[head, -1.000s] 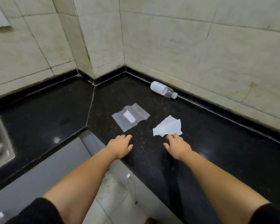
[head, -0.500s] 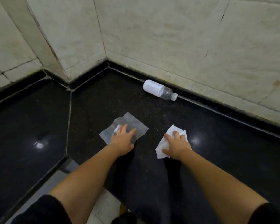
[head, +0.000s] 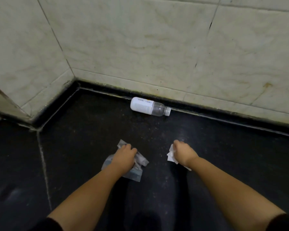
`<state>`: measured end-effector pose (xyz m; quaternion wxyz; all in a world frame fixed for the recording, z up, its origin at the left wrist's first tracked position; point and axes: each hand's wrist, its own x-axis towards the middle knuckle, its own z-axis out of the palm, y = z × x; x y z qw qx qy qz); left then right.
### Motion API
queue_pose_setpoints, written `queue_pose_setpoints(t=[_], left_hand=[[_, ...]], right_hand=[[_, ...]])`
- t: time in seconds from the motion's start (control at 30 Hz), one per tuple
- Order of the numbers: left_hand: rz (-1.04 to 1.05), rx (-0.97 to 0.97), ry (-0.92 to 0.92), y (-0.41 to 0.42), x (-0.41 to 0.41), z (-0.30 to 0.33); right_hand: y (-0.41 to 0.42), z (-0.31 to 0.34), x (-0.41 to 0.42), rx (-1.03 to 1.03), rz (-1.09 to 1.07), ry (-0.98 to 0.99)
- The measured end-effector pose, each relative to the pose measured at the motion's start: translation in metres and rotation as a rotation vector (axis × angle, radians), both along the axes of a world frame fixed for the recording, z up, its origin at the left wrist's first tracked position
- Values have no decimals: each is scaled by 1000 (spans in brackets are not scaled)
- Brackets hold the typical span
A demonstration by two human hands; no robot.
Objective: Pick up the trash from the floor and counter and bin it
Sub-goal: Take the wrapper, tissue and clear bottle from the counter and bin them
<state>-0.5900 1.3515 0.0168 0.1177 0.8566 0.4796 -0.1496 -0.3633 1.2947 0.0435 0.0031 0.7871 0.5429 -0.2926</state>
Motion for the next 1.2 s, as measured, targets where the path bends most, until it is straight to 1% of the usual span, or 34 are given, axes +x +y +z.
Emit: queue_pose_setpoints(t=[0.1,0.23,0.37,0.43,0.47,0.53,0.7,0.83,0.93,1.03,1.2], left_hand=[[23,23,-25,22,4,-6],[-10,60,-9,33,8,-24],[18,151,-61,34,6,-28],[-39,123,-37,33,6,-31],[-33,100,-30,32,6,-33],[25,114,-64,31,6,-33],[39,145,-84,28,6,-33],[53,113,-46,29,10,-26],[58,29,-9,33,11,-14],[137,-31,-18,32,10,3],[325,89,-103,3,4,41]], right_hand=[[30,17,7,101,-116,26],[80,29,16,220,-118,-141],[128,23,23,112,-65,-253],[147,15,23,62,-49,-287],[154,10,21,41,-45,-300],[163,2,19,12,-51,-309],[162,-9,11,40,-93,-250],[142,3,11,114,15,-265],[126,29,20,177,66,-320],[113,60,36,230,49,-340],[90,92,53,297,69,-297]])
